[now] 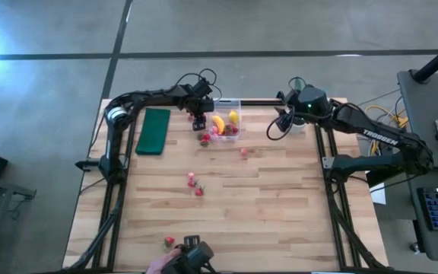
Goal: Pick and placing Produce into tupperware
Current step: Put the red cherry into the transparent bin
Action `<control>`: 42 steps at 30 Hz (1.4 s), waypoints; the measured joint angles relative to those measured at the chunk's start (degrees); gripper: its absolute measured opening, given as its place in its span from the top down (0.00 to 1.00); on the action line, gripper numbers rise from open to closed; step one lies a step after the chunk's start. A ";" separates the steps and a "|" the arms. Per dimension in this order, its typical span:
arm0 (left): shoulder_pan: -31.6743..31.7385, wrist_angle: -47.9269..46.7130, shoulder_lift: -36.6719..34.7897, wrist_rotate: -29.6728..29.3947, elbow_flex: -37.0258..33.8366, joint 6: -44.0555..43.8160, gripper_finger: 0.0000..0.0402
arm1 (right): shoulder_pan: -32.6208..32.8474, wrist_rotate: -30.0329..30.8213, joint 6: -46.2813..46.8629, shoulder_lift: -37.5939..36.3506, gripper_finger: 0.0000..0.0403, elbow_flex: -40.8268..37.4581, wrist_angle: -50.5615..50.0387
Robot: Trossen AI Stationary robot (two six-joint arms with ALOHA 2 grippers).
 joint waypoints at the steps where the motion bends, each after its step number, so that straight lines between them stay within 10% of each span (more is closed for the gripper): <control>1: -0.06 -0.01 0.29 0.03 0.06 -0.06 0.48 | 0.00 0.50 -0.21 0.00 0.42 0.36 0.01; 31: 0.59 1.80 0.38 0.13 0.06 -0.22 0.78 | -0.02 1.63 1.08 0.04 0.43 0.08 -0.39; 42: -2.43 -2.74 -11.44 -0.40 4.26 -0.61 0.78 | -0.02 2.62 -0.44 0.05 0.43 0.05 -0.31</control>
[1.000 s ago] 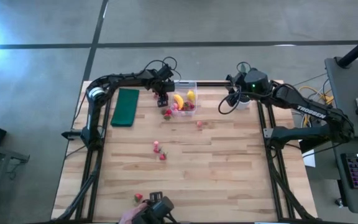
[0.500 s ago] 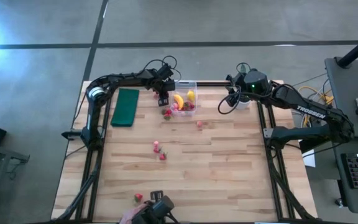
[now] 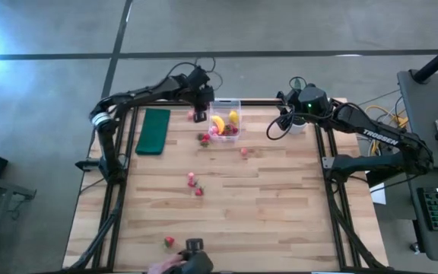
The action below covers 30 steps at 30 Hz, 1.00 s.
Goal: Pick and placing Produce into tupperware
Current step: Put the red cherry into the transparent bin, then put the pink peach into the transparent bin
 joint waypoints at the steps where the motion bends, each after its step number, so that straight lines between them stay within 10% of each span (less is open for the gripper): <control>1: -0.29 2.27 -0.90 1.85 0.10 -0.10 0.78 | 0.00 0.00 0.00 0.06 0.43 0.00 0.11; 10: -2.59 9.42 5.29 -1.44 1.77 -9.51 0.76 | 0.00 -0.22 0.00 2.57 0.43 -0.02 1.26; 22: -4.24 8.55 4.44 -6.81 2.23 -10.44 0.42 | 0.02 -0.84 -0.46 3.13 0.43 -0.02 1.14; 30: -4.17 -4.68 0.03 -5.76 1.80 -10.24 0.39 | 0.28 -13.13 -5.81 11.27 0.43 -0.63 1.02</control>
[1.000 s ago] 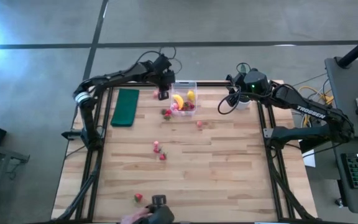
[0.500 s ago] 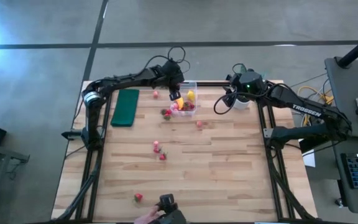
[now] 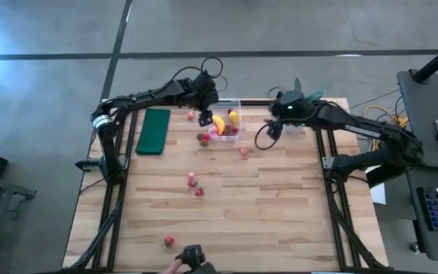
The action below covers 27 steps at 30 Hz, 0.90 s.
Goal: Pick and placing Produce into tupperware
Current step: Put the pink peach into the transparent bin
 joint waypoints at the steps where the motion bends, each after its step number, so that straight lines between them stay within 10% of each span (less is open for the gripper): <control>1: 0.02 -0.75 -0.48 0.00 -0.33 0.00 0.39 | 0.03 -0.97 -0.20 1.68 0.43 -0.20 -0.07; 12: 0.15 -2.21 -6.66 -0.10 -14.10 0.17 0.39 | 5.28 -4.62 -4.11 15.49 0.43 -1.03 -0.06; 27: 1.01 20.86 -20.40 -1.55 -32.72 0.35 0.39 | 13.77 -2.00 7.89 26.95 0.43 1.12 3.55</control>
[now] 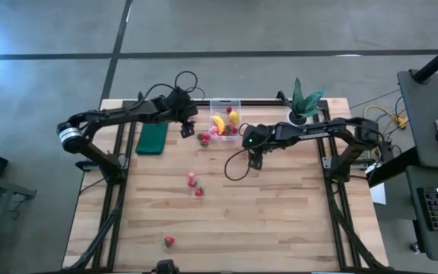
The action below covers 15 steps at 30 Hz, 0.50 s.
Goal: Pick and placing Produce into tupperware
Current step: Put the pink peach into the transparent bin
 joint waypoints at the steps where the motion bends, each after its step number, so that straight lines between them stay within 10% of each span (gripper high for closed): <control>1: 0.27 -0.22 -0.20 0.01 -0.23 0.02 0.39 | -0.01 -0.01 0.13 0.65 0.43 0.50 0.25; 15: 1.38 -0.31 -0.32 0.01 -2.47 3.01 0.39 | -0.02 -0.59 -0.05 10.76 0.43 9.48 -1.33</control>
